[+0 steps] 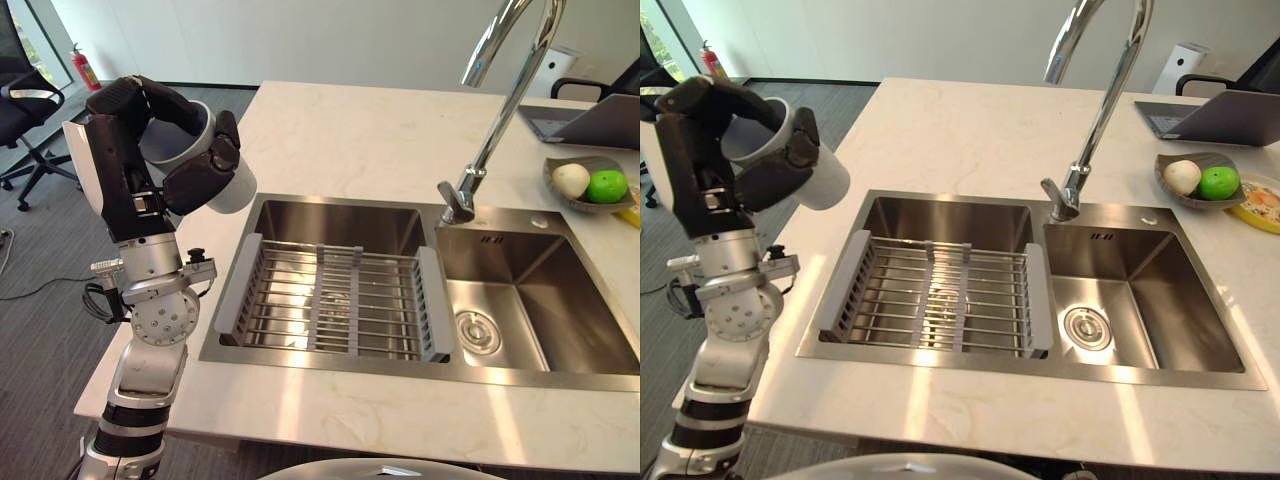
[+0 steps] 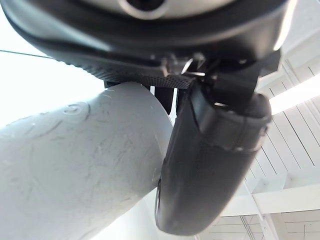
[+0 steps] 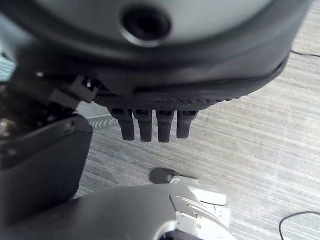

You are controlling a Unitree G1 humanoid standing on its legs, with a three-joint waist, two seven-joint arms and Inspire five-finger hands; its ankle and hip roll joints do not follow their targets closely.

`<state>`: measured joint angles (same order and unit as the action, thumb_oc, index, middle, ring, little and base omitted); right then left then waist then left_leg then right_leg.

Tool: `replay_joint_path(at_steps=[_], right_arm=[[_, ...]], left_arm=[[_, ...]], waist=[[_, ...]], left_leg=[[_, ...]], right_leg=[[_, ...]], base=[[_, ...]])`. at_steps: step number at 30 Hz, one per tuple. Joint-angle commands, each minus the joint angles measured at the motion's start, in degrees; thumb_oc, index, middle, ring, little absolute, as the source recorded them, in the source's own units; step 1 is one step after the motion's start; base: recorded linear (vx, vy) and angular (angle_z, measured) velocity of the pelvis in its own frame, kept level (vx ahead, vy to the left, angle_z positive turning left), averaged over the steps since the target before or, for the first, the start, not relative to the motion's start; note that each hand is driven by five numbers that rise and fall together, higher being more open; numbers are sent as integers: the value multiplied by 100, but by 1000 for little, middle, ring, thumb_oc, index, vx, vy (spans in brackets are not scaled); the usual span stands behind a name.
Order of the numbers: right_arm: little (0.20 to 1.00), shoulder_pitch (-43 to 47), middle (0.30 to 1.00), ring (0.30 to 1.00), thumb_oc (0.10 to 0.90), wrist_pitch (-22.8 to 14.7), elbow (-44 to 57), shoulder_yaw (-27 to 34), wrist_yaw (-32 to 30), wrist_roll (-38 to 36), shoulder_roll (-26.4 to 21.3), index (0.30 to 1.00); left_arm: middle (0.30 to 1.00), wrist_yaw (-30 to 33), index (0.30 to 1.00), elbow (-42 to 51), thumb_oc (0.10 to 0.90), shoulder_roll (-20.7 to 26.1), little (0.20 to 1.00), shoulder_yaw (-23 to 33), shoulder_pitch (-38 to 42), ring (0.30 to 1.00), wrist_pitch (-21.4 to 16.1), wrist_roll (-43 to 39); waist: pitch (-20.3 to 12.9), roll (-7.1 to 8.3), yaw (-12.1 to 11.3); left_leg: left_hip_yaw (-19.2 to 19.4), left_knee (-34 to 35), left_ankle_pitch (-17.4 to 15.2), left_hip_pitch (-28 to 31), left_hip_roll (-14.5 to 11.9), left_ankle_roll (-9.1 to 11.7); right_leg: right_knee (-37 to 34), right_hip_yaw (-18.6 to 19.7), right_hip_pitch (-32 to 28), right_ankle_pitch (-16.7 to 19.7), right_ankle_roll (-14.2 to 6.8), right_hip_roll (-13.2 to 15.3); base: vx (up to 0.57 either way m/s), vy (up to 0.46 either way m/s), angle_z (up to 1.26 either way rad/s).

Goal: Place the dishes in the dishwasher.

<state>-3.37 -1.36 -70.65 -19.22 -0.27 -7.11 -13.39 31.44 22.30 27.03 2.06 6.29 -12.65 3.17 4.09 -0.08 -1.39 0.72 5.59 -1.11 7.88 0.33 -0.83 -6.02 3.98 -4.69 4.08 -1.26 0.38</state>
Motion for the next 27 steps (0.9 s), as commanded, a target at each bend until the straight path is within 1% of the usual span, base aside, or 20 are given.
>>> replay_joint_path(at_steps=[1, 2, 5, 6, 7, 10, 11, 12, 13, 14, 15, 16, 17, 20, 22, 23, 24, 25, 26, 27], right_arm=[[900, 264, 900, 900, 800, -170, -308, -142, -21, -108, -14, 900], [900, 269, 900, 900, 800, -174, -295, -188, 8, -79, 3, 900], [900, 284, 900, 900, 800, -173, -279, -226, 34, -27, 0, 900], [900, 312, 900, 900, 800, -178, -242, -216, 41, -16, -35, 900], [900, 355, 900, 900, 800, -182, -212, -168, 35, -29, -86, 900], [900, 358, 900, 900, 800, -181, -212, -161, 36, -29, -90, 900], [900, 412, 900, 900, 800, -195, -161, -123, 1, -53, -164, 900], [900, 570, 900, 900, 800, -227, -100, -27, -76, -120, -284, 900], [900, 560, 900, 900, 800, -254, -96, 9, -90, -95, -320, 900], [900, 504, 900, 900, 800, -269, -123, 60, -107, -55, -405, 900], [900, 500, 900, 900, 800, -271, -123, 69, -106, -51, -407, 900], [900, 470, 900, 900, 800, -271, -120, 113, -97, -63, -437, 900], [900, 461, 900, 900, 800, -274, -117, 144, -95, -98, -435, 900], [900, 484, 900, 900, 800, -255, -83, 259, -99, -250, -383, 900], [900, 449, 900, 900, 800, -256, -61, 338, -105, -346, -386, 900], [900, 393, 900, 900, 800, -262, -60, 416, -107, -376, -390, 900], [900, 350, 900, 900, 800, -245, -83, 471, -107, -385, -395, 900], [900, 275, 900, 900, 800, -234, -106, 557, -116, -385, -390, 900], [900, 215, 900, 900, 800, -214, -152, 645, -157, -405, -387, 900], [900, 215, 900, 900, 800, -205, -168, 681, -181, -428, -376, 900]], left_arm=[[300, 405, 300, 257, 400, 290, 300, 557, 552, 300, -522, 403], [300, 478, 300, 249, 400, 274, 300, 756, 396, 300, -562, 373], [300, 502, 300, 219, 400, 275, 300, 916, 299, 300, -609, 301], [300, 511, 300, 230, 400, 277, 300, 1015, 223, 300, -652, 262], [300, 503, 300, 235, 400, 263, 300, 1091, 153, 300, -690, 220], [300, 500, 300, 237, 400, 258, 300, 1089, 158, 300, -690, 219], [300, 544, 300, 214, 400, 264, 300, 1090, 214, 300, -714, 204], [300, 652, 300, 184, 400, 236, 300, 1070, 392, 300, -760, 191], [300, 660, 300, 181, 400, 196, 300, 1007, 475, 300, -741, 166], [300, 642, 300, 238, 400, 168, 300, 863, 646, 300, -767, 199], [300, 644, 300, 236, 400, 163, 300, 853, 653, 300, -764, 206], [300, 585, 300, 282, 400, 197, 300, 813, 690, 300, -782, 251], [300, 524, 300, 289, 400, 211, 300, 786, 706, 300, -805, 269], [300, 432, 300, 318, 400, 298, 300, 768, 750, 300, -913, 195], [300, 362, 300, 324, 400, 276, 300, 643, 900, 300, -915, 119], [300, 331, 300, 338, 400, 275, 300, 569, 1004, 300, -900, 110], [300, 287, 300, 316, 400, 272, 300, 494, 1087, 300, -853, 121], [300, 222, 300, 344, 400, 288, 300, 435, 1127, 300, -805, 181], [300, 158, 300, 353, 400, 336, 300, 331, 1215, 300, -742, 225], [300, 95, 300, 341, 400, 344, 300, 272, 1270, 300, -701, 250]], waist=[[-203, 69, -46], [-207, 57, -103], [-156, 44, -192], [-58, 47, -316], [25, 22, -490], [9, 25, -463], [121, -7, -573], [196, 63, -626], [167, 78, -530], [114, 92, -367], [110, 76, -358], [79, 82, -268], [51, 84, -196], [-72, 66, -35], [-157, 37, 125], [-215, 55, 248], [-276, 46, 350], [-315, 30, 390], [-342, 28, 417], [-355, 37, 429]], left_leg=[[-6, -59, -105, -78, 108, 379], [-34, -59, -93, -71, 98, 384], [-94, -59, -14, -121, 100, 397], [-180, -59, 105, -260, 132, 433], [-327, -59, 292, -486, 176, 528], [-359, -59, 308, -515, 184, 530], [-463, -59, 533, -790, 206, 650], [-697, -90, 601, -1238, 175, 841], [-378, -132, 580, -1266, -38, 828], [222, -296, 456, -1091, -506, 860], [203, -319, 431, -1103, -522, 871], [477, -529, 350, -891, -835, 957], [603, -638, 343, -705, -1031, 1040], [873, -848, 591, 29, -1696, 1355], [1270, -794, 743, 414, -2100, 1552], [1751, -711, 813, 475, -2251, 1583], [1994, -612, 781, 532, -2280, 1583], [2246, -474, 612, 535, -2207, 1583], [2512, -388, 572, 373, -2219, 1583], [2593, -275, 507, 270, -2181, 1576]], right_leg=[[102, -329, -182, -374, -357, 61], [102, -351, -189, -387, -345, 56], [102, -393, -163, -383, -335, 61], [102, -515, -84, -347, -327, 92], [102, -806, -5, -359, -333, 171], [102, -839, 13, -360, -334, 178], [102, -1070, 79, -347, -360, 279], [102, -1553, 435, -263, -460, 569], [108, -1741, 581, -194, -496, 649], [156, -2097, 755, -124, -521, 838], [152, -2122, 745, -129, -519, 821], [177, -2333, 743, -110, -526, 935], [168, -2504, 716, -47, -519, 1023], [218, -3056, 726, 127, -573, 1282], [312, -3445, 698, 273, -670, 1546], [399, -3710, 700, 372, -753, 1785], [439, -3752, 634, 394, -881, 1932], [525, -3950, 575, 468, -1000, 2102], [599, -4062, 500, 574, -1069, 2241], [671, -4104, 453, 663, -1113, 2322]], base=[[11, -31, 5], [11, -31, 5], [-51, -11, 5], [-212, -12, 27], [-185, -11, 52], [-75, 1, 53], [-378, 49, 93], [-509, 61, 97], [-578, 115, 50], [-318, 72, 155], [-244, 110, 239], [-107, 83, 229], [-189, 173, 145], [-196, 203, 109], [-205, 246, 98], [-175, 271, 157], [-121, 305, 204], [-28, 312, 217], [-27, 292, 207], [-5, 198, 211]])
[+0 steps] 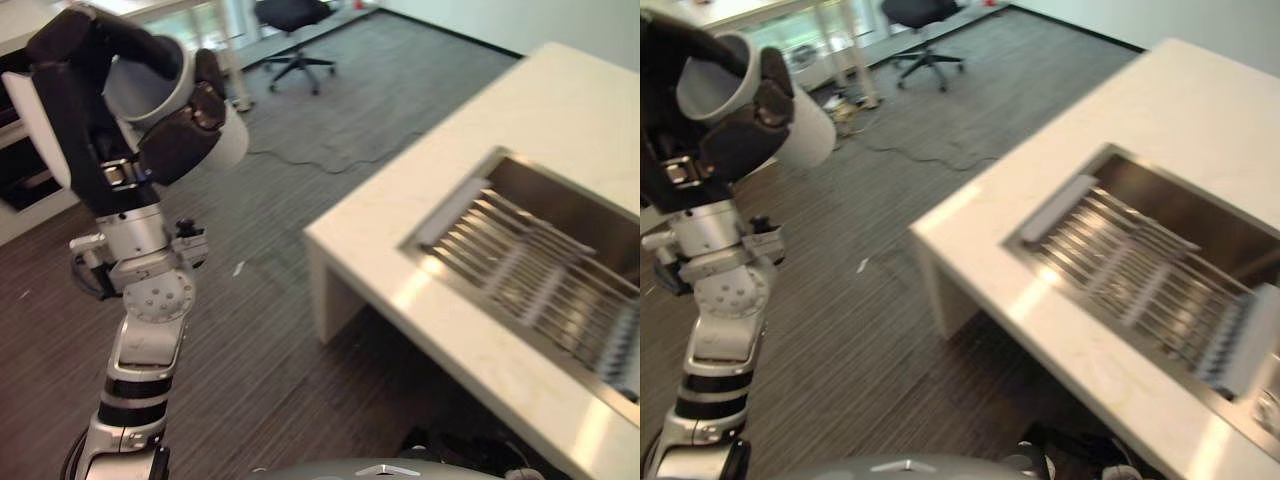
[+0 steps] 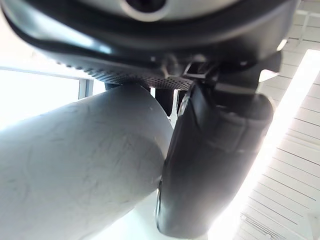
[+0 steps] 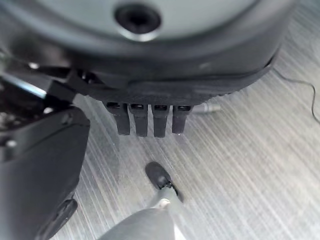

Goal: Place the dishes in the dishwasher.

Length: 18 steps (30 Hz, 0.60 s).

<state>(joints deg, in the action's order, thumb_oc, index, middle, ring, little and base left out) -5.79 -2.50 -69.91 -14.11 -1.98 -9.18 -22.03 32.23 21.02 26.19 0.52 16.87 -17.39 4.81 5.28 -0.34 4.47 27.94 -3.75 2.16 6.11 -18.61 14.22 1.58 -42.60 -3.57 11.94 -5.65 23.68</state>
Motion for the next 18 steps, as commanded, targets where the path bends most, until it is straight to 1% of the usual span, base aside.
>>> replay_joint_path(at_steps=[1, 2, 3, 4, 5, 6, 7, 8, 9, 10, 11, 12, 13, 14, 15, 16, 17, 18], right_arm=[[900, 460, 900, 900, 800, -91, -245, 185, -15, -223, 495, 900], [900, 438, 900, 900, 800, -57, -234, 290, -61, -209, 618, 900], [900, 448, 900, 900, 800, -29, -242, 215, -41, -130, 686, 900], [900, 467, 900, 900, 800, -4, -248, 157, -40, -95, 772, 900], [900, 442, 900, 900, 800, 3, -215, 85, 1, -26, 895, 900], [900, 417, 900, 900, 800, -10, -192, 37, 16, -23, 977, 900], [900, 433, 900, 900, 800, -22, -171, -11, 41, -59, 1028, 900], [900, 458, 900, 900, 800, -86, -49, -84, 82, -218, 1101, 900], [900, 467, 900, 900, 800, -87, -47, -79, 81, -225, 1106, 900], [900, 451, 900, 900, 800, -80, -60, -23, 55, -406, 1091, 900], [900, 455, 900, 900, 800, -80, -61, -18, 55, -406, 1093, 900], [900, 430, 900, 900, 800, -175, -41, 115, 20, -777, 1009, 900], [900, 437, 900, 900, 800, -172, -32, 63, 32, -809, 1012, 900], [900, 424, 900, 900, 800, -161, -23, -7, 25, -831, 1055, 900], [900, 398, 900, 900, 800, -200, 8, -65, 18, -860, 1069, 900], [900, 403, 900, 900, 800, -229, 20, -93, 24, -889, 1051, 900], [900, 392, 900, 900, 800, -229, -13, -107, 49, -919, 1026, 900], [900, 392, 900, 900, 800, -229, -13, -107, 49, -919, 1026, 900]], left_arm=[[300, 8, 300, 467, 400, 426, 300, 409, 232, 300, -216, 89], [300, -147, 300, 523, 400, 532, 300, 435, 175, 300, -169, 178], [300, -212, 300, 535, 400, 584, 300, 422, 135, 300, -166, 217], [300, -254, 300, 549, 400, 619, 300, 402, 130, 300, -158, 231], [300, -278, 300, 546, 400, 732, 300, 401, 103, 300, -137, 268], [300, -295, 300, 589, 400, 776, 300, 330, 101, 300, -125, 273], [300, -298, 300, 639, 400, 828, 300, 223, 132, 300, -168, 233], [300, -282, 300, 698, 400, 864, 300, -114, 343, 300, -270, 115], [300, -275, 300, 681, 400, 871, 300, -125, 368, 300, -276, 116], [300, -289, 300, 668, 400, 883, 300, -273, 508, 300, -298, 75], [300, -286, 300, 661, 400, 884, 300, -279, 519, 300, -300, 76], [300, -327, 300, 578, 400, 864, 300, -450, 736, 300, -309, 49], [300, -331, 300, 469, 400, 840, 300, -557, 855, 300, -325, -14], [300, -340, 300, 396, 400, 802, 300, -619, 927, 300, -309, -27], [300, -360, 300, 272, 400, 818, 300, -642, 966, 300, -296, -6], [300, -334, 300, 161, 400, 804, 300, -576, 906, 300, -311, -47], [300, -321, 300, 123, 400, 796, 300, -516, 853, 300, -331, -106], [300, -321, 300, 123, 400, 796, 300, -516, 853, 300, -331, -106]], waist=[[-482, 75, -150], [-498, 194, -234], [-483, 244, -323], [-472, 326, -344], [-424, 423, -351], [-389, 499, -350], [-336, 576, -263], [-232, 550, 37], [-237, 561, 21], [-212, 521, 115], [-223, 523, 111], [-238, 491, 269], [-261, 473, 314], [-274, 479, 303], [-253, 477, 295], [-266, 480, 278], [-268, 488, 223], [-268, 488, 223]], left_leg=[[-147, 678, 174, 435, -261, 65], [-219, 793, -153, 306, -25, -75], [-371, 812, -278, 228, 163, -172], [-466, 825, -378, 162, 341, -276], [-520, 840, -456, 109, 471, -358], [-644, 857, -528, 73, 593, -432], [-686, 875, -446, -9, 736, -514], [-1199, 875, -400, -147, 900, -579], [-1185, 875, -365, -177, 903, -580], [-1405, 875, -377, -206, 1001, -629], [-1404, 875, -371, -225, 1003, -629], [-1859, 875, -410, -295, 1160, -712], [-2079, 875, -413, -347, 1225, -754], [-2213, 875, -371, -376, 1310, -794], [-2392, 875, -307, -426, 1370, -827], [-2584, 875, -351, -440, 1458, -867], [-2798, 875, -309, -460, 1566, -899], [-2798, 875, -309, -460, 1566, -899]], right_leg=[[-80, 536, 345, -106, -701, 22], [-57, 458, 256, 169, -865, 266], [-44, 474, 221, 348, -902, 374], [-33, 514, 181, 467, -906, 458], [-36, 661, 165, 602, -935, 526], [-32, 928, 160, 690, -935, 510], [13, 1311, 261, 760, -935, 476], [-15, 3011, 426, 476, -917, -136], [18, 3038, 484, 482, -913, -131], [89, 3434, 606, 310, -868, -439], [102, 3440, 632, 307, -868, -436], [-46, 4073, 614, -148, -692, -952], [-81, 4223, 633, -379, -601, -1241], [-109, 4361, 686, -453, -566, -1432], [-141, 4401, 695, -593, -486, -1585], [-136, 4526, 747, -634, -463, -1730], [-42, 4629, 740, -667, -450, -1773], [-42, 4629, 740, -667, -450, -1773]], base=[[-5, 330, 180], [26, 380, 149], [35, 454, 93], [38, 309, 95], [52, 258, 87], [20, 240, 106], [108, 350, 117], [66, 276, 135], [161, 349, 148], [59, 137, 159], [235, 279, 137], [255, 200, 81], [324, 243, 115], [204, 150, 195], [211, 120, 276], [205, 114, 234], [165, 69, 139], [61, 36, 112]])
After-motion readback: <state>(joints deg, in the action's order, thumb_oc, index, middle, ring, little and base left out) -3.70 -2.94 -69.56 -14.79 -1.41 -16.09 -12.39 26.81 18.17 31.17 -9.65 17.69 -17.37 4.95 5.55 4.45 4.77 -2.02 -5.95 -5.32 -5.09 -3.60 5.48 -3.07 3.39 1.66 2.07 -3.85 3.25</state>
